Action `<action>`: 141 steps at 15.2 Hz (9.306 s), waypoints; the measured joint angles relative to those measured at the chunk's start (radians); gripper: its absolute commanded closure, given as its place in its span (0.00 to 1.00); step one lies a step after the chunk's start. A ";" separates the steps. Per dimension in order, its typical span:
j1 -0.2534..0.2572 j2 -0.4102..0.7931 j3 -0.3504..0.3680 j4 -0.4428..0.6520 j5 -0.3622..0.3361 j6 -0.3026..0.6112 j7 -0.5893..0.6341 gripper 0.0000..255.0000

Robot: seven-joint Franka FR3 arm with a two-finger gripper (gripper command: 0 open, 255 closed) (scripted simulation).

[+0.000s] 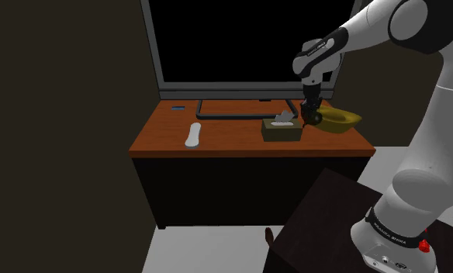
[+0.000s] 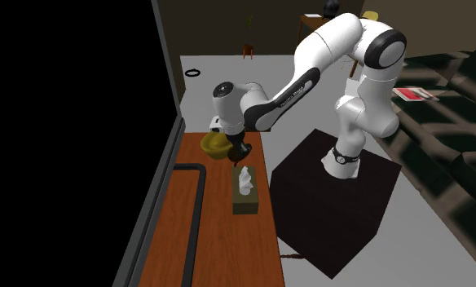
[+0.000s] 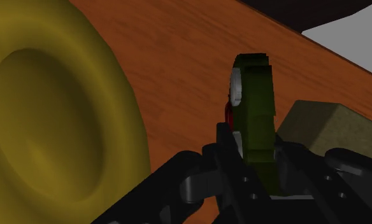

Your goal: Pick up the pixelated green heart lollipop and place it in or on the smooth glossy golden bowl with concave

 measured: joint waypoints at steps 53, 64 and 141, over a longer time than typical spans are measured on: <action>-0.006 -0.211 -0.049 -0.282 0.039 0.362 0.305 0.00; -0.010 -0.156 -0.053 -0.349 0.095 0.514 0.291 0.00; -0.121 -0.149 -0.205 0.048 0.136 0.126 0.012 1.00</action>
